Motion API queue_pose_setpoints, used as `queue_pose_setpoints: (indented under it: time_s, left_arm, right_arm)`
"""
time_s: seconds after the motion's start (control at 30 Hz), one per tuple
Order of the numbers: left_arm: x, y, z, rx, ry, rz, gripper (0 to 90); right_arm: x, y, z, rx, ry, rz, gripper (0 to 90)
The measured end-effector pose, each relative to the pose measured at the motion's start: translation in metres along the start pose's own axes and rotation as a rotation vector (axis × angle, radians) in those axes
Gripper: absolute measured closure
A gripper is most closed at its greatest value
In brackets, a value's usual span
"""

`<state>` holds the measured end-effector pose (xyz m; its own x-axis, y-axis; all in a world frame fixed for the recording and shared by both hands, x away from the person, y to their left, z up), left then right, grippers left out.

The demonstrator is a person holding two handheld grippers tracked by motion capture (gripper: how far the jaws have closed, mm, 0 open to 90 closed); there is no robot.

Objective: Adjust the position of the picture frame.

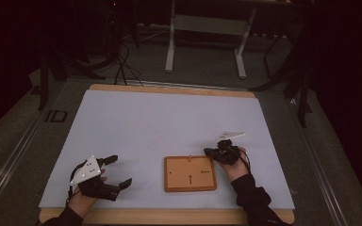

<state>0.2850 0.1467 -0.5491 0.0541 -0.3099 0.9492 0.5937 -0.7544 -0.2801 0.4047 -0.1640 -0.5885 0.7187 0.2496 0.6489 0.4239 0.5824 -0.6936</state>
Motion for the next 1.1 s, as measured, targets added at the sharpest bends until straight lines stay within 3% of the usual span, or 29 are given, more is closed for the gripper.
queue_pose_setpoints:
  time_s: [0.23,0.33,0.5,0.63,0.8,0.83,0.87,0.9,1.03,1.1]
  left_arm:
    - [0.008,0.005,-0.01,-0.049,0.004,-0.036,1.5]
    - [0.011,0.009,-0.017,-0.073,0.025,-0.028,1.5]
    - [0.013,0.02,-0.028,-0.136,0.06,0.009,1.6]
    - [0.017,0.029,-0.035,-0.177,0.044,0.027,1.5]
    - [0.023,0.036,-0.04,-0.227,0.025,0.011,1.6]
    - [0.026,0.041,-0.043,-0.258,0.022,0.007,1.6]
    - [0.027,0.043,-0.044,-0.266,0.022,0.004,1.6]
    - [0.029,0.046,-0.046,-0.28,0.014,-0.003,1.5]
    - [0.033,0.058,-0.046,-0.3,-0.004,-0.003,1.6]
    - [0.035,0.064,-0.047,-0.297,0.015,0.011,1.5]
  right_arm:
    - [-0.004,-0.004,0.002,-0.001,0.01,-0.005,90.0]
    - [-0.004,-0.004,0.003,0.01,0.024,-0.002,90.0]
    - [-0.001,-0.005,0.006,-0.004,0.0,-0.026,89.1]
    - [0.005,-0.013,0.007,-0.003,-0.007,-0.053,83.0]
    - [0.005,-0.02,0.008,0.001,-0.032,-0.063,74.0]
    - [0.005,-0.022,0.008,0.003,-0.044,-0.064,73.5]
    - [0.005,-0.026,0.009,0.004,-0.058,-0.077,67.0]
    - [0.005,-0.028,0.01,0.015,-0.063,-0.079,66.6]
    - [0.003,-0.036,0.015,0.044,-0.086,-0.105,58.5]
    - [0.004,-0.041,0.019,0.057,-0.094,-0.134,48.4]
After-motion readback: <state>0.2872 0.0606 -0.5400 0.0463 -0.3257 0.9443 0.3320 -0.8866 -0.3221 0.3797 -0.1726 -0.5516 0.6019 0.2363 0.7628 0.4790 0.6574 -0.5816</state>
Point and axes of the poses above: each handheld gripper's, and its own axes: y roughly forward along the jaws, x roughly out of its top, z roughly to its left, the point moved 9 cm from there along y, roughly forward along the jaws, and after that the axes turned 13 degrees about y, right-handed, at the moved point
